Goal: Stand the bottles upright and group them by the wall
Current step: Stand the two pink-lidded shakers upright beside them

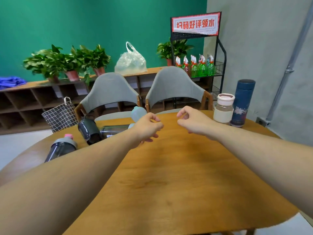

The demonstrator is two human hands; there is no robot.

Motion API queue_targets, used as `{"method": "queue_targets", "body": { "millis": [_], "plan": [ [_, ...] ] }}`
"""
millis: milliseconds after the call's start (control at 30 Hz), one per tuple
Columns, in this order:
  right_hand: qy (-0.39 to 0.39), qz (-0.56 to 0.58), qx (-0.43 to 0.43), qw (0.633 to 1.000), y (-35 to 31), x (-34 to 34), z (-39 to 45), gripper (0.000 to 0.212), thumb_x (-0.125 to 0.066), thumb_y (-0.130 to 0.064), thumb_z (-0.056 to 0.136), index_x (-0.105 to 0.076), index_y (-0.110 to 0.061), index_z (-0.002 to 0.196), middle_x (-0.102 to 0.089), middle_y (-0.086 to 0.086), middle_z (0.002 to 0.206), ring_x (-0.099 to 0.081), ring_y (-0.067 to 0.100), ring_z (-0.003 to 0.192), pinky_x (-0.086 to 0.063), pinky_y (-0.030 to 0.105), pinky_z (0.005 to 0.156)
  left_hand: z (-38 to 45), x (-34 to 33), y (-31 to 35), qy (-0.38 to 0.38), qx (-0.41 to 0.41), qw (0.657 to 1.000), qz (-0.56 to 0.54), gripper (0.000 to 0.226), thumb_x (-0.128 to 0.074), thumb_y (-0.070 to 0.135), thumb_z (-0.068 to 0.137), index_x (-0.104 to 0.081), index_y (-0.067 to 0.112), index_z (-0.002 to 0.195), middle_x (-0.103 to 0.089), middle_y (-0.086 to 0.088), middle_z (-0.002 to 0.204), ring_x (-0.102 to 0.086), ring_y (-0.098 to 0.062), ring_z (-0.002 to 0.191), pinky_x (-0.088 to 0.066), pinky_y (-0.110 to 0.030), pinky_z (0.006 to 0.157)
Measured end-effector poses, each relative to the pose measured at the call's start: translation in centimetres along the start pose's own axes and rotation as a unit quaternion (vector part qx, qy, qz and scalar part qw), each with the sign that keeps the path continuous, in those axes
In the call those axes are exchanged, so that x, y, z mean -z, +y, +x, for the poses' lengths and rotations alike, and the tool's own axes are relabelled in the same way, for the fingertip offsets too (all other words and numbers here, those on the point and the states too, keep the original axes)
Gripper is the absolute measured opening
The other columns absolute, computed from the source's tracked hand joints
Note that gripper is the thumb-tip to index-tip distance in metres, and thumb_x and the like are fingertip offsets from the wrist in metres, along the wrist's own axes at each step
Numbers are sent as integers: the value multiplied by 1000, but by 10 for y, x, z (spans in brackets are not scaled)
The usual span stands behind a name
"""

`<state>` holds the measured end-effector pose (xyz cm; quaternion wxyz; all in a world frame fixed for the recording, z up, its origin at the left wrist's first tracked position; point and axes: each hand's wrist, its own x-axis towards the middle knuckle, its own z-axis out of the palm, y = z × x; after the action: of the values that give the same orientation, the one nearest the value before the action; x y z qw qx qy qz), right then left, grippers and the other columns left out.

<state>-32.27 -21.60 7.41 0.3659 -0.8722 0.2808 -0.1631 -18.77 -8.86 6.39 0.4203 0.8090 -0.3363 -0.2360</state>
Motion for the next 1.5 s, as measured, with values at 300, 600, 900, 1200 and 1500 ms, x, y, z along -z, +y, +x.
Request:
{"method": "queue_targets", "body": {
  "millis": [300,600,900,1200,1500],
  "plan": [
    [-47,-16,37,998,-45,-63,22,31,-64,-23,89,-53,-19,118,-62,4,105,-62,20,90,-54,40,81,-14,84,-73,43,33,998,27,23,-61,27,92,-52,20,113,-66,-7,104,-64,-19,79,-53,-35,68],
    [-102,-95,85,987,-64,-131,61,36,-71,-22,82,-52,-24,113,-60,-4,105,-66,15,84,-55,30,69,-7,156,-149,131,32,971,199,40,-75,44,79,-52,26,106,-64,-1,100,-61,-19,89,-55,-41,78],
    [-100,-241,167,951,-90,-184,108,44,-72,-35,82,-51,-32,121,-58,-6,116,-56,12,95,-53,29,78,5,206,-212,216,155,907,328,98,-77,68,63,-30,38,143,-31,-6,151,-24,-33,140,-29,-58,108],
    [-133,-332,119,926,-98,-235,158,74,-74,-48,78,-41,-25,140,-62,6,126,-61,24,105,-55,35,81,11,222,-251,180,212,934,225,105,-85,41,68,-17,36,148,-20,-6,149,-50,-39,121,-51,-52,94],
    [-110,-443,113,882,-93,-242,162,73,-76,-57,71,-55,-16,128,-57,8,120,-51,25,109,-46,40,92,9,228,-256,185,235,944,142,123,-87,34,67,1,35,153,-39,-17,145,-55,-37,117,-49,-48,95]
  ]
}}
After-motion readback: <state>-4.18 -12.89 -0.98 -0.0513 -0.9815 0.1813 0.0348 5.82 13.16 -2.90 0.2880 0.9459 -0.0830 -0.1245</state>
